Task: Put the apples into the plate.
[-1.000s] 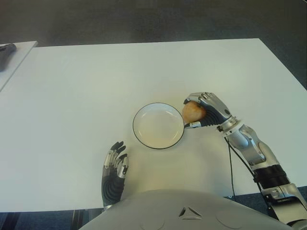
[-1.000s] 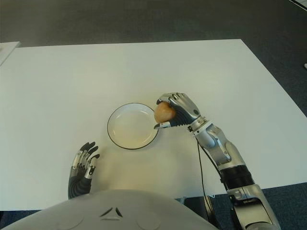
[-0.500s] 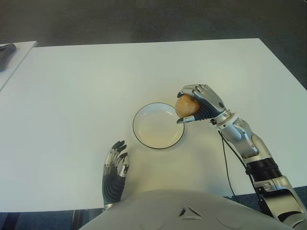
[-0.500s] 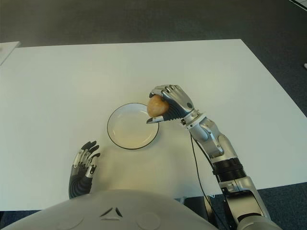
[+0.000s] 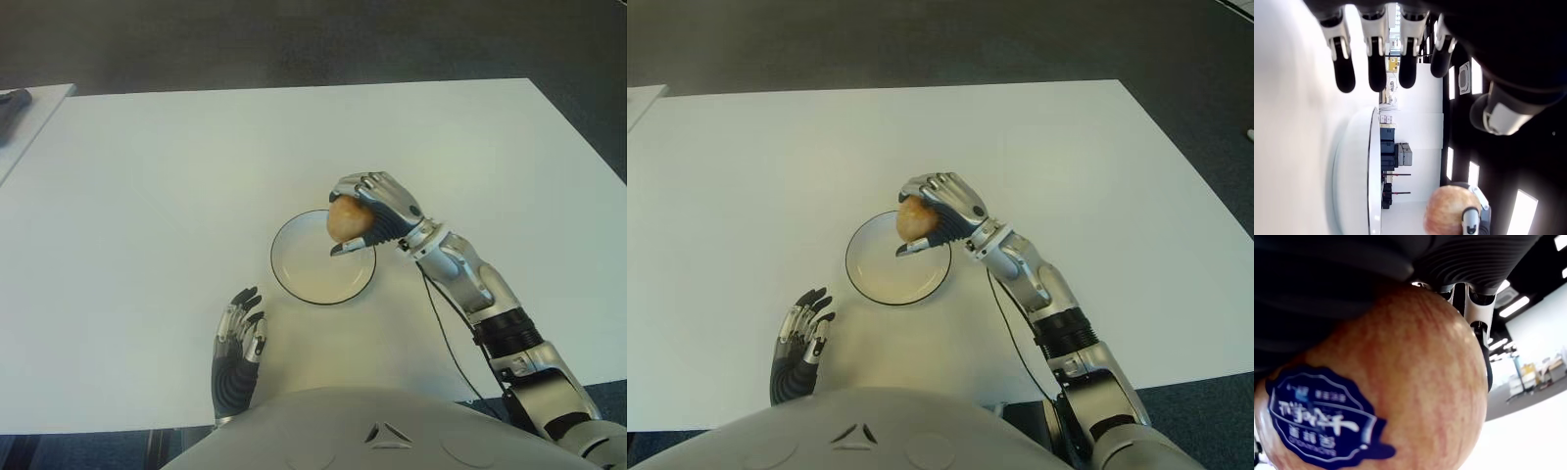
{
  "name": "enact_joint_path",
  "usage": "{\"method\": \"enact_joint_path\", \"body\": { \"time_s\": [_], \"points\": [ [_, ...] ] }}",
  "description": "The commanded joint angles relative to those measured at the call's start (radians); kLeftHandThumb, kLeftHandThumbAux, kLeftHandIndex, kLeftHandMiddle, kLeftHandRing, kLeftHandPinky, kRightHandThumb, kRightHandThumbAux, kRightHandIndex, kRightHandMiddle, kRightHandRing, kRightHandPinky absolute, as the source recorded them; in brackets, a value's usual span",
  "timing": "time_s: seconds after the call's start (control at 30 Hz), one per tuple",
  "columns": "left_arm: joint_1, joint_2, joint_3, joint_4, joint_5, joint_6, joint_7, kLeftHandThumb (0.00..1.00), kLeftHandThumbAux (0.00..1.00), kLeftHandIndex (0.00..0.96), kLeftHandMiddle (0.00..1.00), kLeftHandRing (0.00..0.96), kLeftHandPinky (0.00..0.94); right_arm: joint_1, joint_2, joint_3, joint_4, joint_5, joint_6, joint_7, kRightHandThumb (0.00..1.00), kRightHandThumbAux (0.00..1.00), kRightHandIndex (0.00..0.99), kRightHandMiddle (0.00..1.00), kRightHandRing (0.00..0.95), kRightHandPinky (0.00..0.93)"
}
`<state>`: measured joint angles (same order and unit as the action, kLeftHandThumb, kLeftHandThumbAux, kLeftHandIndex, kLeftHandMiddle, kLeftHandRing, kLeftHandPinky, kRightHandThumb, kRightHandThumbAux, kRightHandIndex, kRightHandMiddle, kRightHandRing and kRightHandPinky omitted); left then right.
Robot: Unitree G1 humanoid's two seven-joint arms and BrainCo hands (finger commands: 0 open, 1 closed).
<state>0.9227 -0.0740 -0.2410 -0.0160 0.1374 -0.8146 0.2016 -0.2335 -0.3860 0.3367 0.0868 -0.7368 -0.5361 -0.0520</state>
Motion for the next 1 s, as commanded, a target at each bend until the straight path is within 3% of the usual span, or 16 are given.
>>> {"method": "enact_joint_path", "body": {
  "time_s": [0.03,0.27,1.0],
  "points": [
    [0.015,-0.03,-0.007,-0.008,0.026,0.007,0.019,0.177,0.491,0.169,0.188,0.21,0.24,-0.023,0.026,0.046,0.063,-0.008,0.015,0.024,0.746,0.705,0.441,0.868,0.863,0.852],
    [0.02,-0.031,-0.014,-0.015,0.04,-0.002,0.035,0.175,0.509,0.165,0.188,0.208,0.244,-0.045,0.044,0.086,0.134,0.011,0.001,0.054,0.747,0.707,0.441,0.847,0.842,0.836],
    [0.04,-0.021,-0.052,-0.053,-0.015,0.03,0.025,0.198,0.534,0.17,0.19,0.216,0.258,-0.016,0.042,0.127,0.153,0.004,0.034,0.086,0.747,0.706,0.442,0.847,0.835,0.824]
  ]
}}
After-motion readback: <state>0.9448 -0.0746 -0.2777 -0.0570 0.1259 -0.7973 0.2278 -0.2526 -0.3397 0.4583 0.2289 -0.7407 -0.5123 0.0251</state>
